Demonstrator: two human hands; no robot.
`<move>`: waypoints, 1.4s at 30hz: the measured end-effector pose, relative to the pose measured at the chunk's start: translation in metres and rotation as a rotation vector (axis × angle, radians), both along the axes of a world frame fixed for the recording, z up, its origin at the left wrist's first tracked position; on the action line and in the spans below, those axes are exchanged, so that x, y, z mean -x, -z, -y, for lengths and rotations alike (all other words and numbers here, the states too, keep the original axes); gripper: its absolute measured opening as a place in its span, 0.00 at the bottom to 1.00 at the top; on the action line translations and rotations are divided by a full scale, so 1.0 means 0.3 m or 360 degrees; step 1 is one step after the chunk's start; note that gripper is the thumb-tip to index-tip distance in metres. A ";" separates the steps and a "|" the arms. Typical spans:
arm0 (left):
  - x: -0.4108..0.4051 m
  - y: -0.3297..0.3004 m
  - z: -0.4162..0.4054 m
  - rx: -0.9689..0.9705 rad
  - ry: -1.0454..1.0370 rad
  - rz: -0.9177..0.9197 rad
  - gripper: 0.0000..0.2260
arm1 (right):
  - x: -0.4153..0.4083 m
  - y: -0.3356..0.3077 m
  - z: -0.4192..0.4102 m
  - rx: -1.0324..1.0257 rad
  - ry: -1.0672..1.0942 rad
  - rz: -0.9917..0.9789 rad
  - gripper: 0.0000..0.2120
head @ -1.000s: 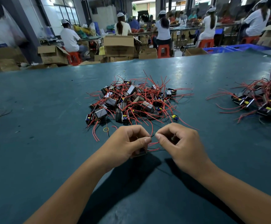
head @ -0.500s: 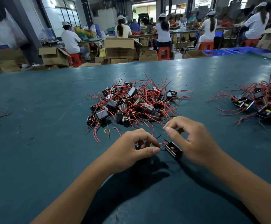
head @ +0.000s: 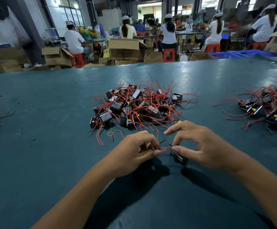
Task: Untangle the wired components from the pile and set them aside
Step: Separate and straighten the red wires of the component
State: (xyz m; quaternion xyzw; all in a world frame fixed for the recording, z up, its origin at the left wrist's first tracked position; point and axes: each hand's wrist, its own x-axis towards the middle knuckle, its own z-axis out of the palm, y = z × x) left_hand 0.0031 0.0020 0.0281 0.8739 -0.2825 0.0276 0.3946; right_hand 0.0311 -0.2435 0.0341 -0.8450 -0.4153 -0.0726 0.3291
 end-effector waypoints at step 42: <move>-0.020 0.082 0.047 0.0302 -0.0248 -0.0552 0.06 | 0.016 0.076 -0.092 0.0317 0.0341 -0.0155 0.25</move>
